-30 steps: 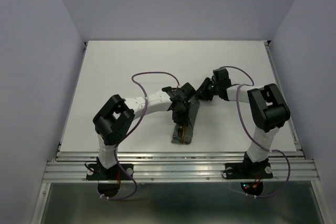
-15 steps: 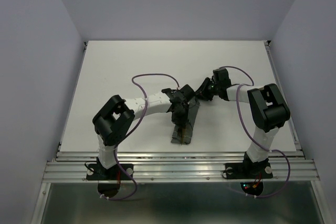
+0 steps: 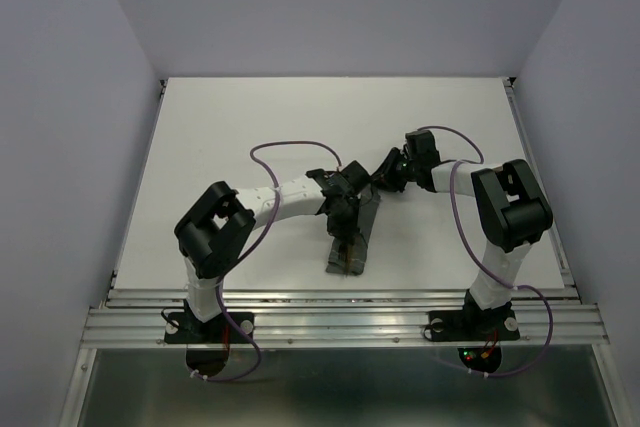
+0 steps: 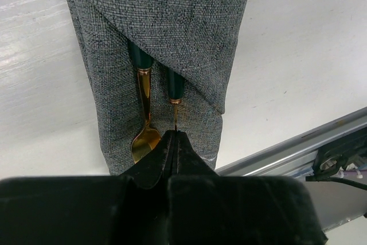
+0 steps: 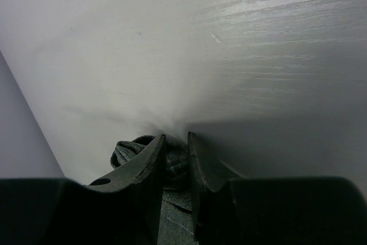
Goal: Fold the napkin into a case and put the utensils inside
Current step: Insert the knife into the folded napkin.
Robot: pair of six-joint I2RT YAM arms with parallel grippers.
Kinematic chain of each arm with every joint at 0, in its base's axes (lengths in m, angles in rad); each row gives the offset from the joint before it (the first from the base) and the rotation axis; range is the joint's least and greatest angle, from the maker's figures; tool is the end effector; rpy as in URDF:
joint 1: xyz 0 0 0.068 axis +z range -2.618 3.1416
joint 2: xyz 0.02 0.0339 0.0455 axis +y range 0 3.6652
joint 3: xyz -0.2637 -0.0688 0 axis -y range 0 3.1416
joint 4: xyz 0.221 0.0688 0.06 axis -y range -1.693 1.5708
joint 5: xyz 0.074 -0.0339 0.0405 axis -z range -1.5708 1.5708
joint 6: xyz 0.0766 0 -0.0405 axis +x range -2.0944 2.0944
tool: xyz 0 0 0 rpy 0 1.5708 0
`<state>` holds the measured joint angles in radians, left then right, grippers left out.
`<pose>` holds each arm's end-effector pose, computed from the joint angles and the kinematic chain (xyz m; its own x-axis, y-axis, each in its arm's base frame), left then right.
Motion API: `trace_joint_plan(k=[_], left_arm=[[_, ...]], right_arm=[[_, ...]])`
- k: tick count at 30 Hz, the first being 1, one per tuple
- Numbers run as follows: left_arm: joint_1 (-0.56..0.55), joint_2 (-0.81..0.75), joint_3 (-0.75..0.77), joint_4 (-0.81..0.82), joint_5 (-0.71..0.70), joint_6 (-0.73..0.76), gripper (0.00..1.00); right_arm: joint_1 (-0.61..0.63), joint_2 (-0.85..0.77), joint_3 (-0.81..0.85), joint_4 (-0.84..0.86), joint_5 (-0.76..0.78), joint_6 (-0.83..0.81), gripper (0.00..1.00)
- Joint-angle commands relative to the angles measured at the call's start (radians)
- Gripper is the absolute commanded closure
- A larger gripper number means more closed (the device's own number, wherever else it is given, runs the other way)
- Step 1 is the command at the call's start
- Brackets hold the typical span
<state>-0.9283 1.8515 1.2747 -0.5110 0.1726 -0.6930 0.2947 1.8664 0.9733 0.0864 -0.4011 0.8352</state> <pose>0.2174 -0.3125 0.1643 -0.9426 0.2092 -0.2601 0.3045 0.8580 -0.4137 0.3570 0.1396 0.1269 -0.8535 0.4543 -0.2553 0.1594 0.6940 0.7021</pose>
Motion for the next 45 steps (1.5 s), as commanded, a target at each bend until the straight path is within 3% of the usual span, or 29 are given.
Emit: trace_joint_plan(k=[1,22,33,40,42,45], left_arm=[[0.009,-0.060,-0.014,0.038,0.005,-0.010,1.00],[0.057,0.005,0.043,0.097,0.030,-0.017,1.00],[0.075,0.005,0.000,0.193,0.127,-0.020,1.00],[0.075,0.017,0.028,0.149,0.099,0.015,1.00],[0.075,0.014,0.029,0.126,0.090,0.030,0.87],[0.075,-0.003,0.020,0.106,0.074,0.038,0.76]], right_arm=[[0.004,-0.018,0.031,0.013,-0.012,0.002,0.73],[0.014,-0.015,0.024,0.013,-0.015,-0.001,0.73],[0.014,-0.009,0.030,0.013,-0.016,0.002,0.73],[0.014,-0.009,0.027,0.013,-0.016,0.001,0.73],[0.014,-0.009,0.028,0.012,-0.016,0.001,0.73],[0.014,-0.009,0.028,0.013,-0.016,0.002,0.73]])
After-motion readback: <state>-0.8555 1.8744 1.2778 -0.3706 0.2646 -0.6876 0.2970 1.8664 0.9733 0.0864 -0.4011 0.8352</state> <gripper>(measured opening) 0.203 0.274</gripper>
